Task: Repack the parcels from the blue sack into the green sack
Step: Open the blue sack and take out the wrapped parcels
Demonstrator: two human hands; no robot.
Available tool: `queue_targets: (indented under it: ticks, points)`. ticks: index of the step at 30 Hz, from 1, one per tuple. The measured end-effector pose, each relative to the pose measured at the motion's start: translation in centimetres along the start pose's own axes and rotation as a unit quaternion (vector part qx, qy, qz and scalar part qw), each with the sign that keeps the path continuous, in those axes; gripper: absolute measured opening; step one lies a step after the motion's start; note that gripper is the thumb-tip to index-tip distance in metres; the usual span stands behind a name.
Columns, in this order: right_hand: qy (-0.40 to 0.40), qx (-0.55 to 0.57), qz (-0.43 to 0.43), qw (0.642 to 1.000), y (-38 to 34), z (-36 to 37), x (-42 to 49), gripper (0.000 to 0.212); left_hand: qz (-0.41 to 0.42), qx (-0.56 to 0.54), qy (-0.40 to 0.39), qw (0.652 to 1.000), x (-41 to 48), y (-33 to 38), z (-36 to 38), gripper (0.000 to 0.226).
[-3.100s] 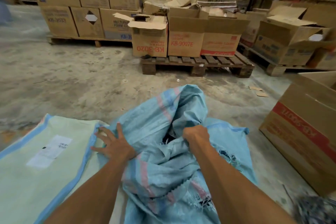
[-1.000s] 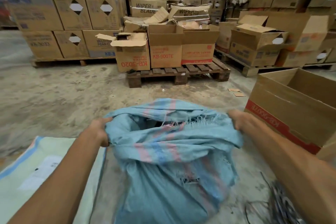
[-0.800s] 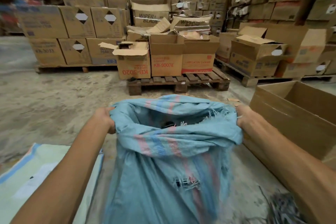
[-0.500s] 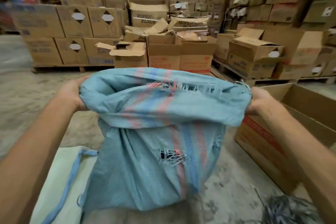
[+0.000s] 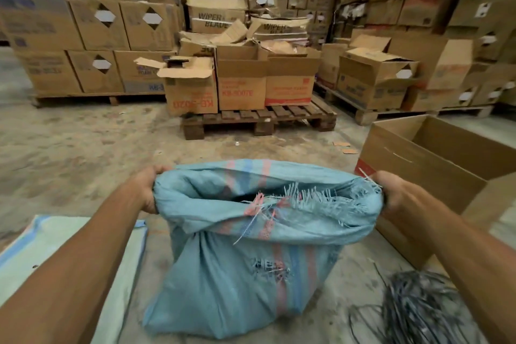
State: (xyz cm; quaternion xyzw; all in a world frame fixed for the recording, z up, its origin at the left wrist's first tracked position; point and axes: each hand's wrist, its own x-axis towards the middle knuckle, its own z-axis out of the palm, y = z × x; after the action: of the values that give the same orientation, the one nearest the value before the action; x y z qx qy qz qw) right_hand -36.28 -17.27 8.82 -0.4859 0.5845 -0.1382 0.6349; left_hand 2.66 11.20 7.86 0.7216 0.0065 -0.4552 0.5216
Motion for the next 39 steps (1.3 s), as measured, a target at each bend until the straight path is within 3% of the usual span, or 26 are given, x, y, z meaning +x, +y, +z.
queue_targets:
  ticks: [4,6,7,9,10,11,13,14,15,16,19,20,23,26,29,31,35,39]
  points:
    - [0.000,-0.145,-0.034,0.989,1.1,1.6,-0.2,0.012,0.044,0.006,0.093,0.995,2.4,-0.9,1.6,0.036]
    - [-0.001,-0.206,-0.078,0.975,0.9,2.1,0.7,0.013,0.063,0.016,0.195,0.979,5.0,-1.9,2.3,0.099]
    - [0.002,-0.229,-0.113,0.967,0.7,2.5,1.2,0.012,0.076,0.053,0.268,0.959,4.9,-2.4,2.8,0.117]
    - [0.043,-0.265,-0.184,0.945,0.5,3.4,1.8,0.019,0.160,0.167,0.374,0.898,3.4,-3.4,4.5,0.102]
    - [0.066,-0.296,-0.208,0.930,0.8,3.5,2.7,0.032,0.217,0.221,0.399,0.863,3.3,-3.9,5.1,0.094]
    - [0.117,-0.360,-0.230,0.897,1.2,3.6,3.1,0.050,0.252,0.267,0.411,0.834,2.1,-4.4,6.0,0.089]
    - [0.258,-0.526,-0.314,0.747,2.5,3.7,3.1,0.074,0.290,0.343,0.399,0.799,2.8,-5.3,7.1,0.088]
    - [0.284,-0.574,-0.368,0.674,3.3,4.3,3.2,0.073,0.288,0.376,0.385,0.792,2.8,-5.9,7.5,0.090]
    - [0.272,-0.600,-0.412,0.630,3.9,4.9,2.9,0.069,0.269,0.409,0.366,0.792,3.2,-6.6,8.0,0.093]
    - [0.228,-0.612,-0.442,0.615,4.6,5.8,2.6,0.063,0.255,0.437,0.358,0.785,3.5,-7.1,8.4,0.097]
    - [0.150,-0.612,-0.458,0.627,6.2,8.4,2.0,0.026,0.228,0.475,0.324,0.785,3.9,-8.6,9.3,0.099]
    - [0.157,-0.607,-0.450,0.636,6.6,9.3,2.2,0.026,0.221,0.461,0.328,0.795,4.4,-9.0,9.4,0.097]
    - [0.208,-0.621,-0.363,0.663,7.7,11.5,3.3,0.051,0.176,0.417,0.373,0.810,3.9,-9.6,9.9,0.084]
    - [0.227,-0.615,-0.303,0.692,7.5,13.2,4.6,0.067,0.119,0.273,0.428,0.853,3.1,-9.8,11.4,0.066]
    - [0.219,-0.603,-0.272,0.717,7.1,14.5,6.0,0.081,0.056,0.179,0.412,0.892,2.8,-10.7,13.0,0.088]
    - [0.223,-0.593,-0.241,0.735,6.8,15.0,6.8,0.089,0.032,0.159,0.383,0.909,3.4,-11.0,13.4,0.096]
    - [0.245,-0.585,-0.188,0.750,5.8,16.5,9.1,0.099,0.027,0.194,0.361,0.912,6.1,-12.2,11.8,0.067]
    - [0.243,-0.556,-0.127,0.785,5.5,17.8,11.7,0.106,0.082,0.222,0.300,0.924,8.0,-13.9,8.3,0.082]
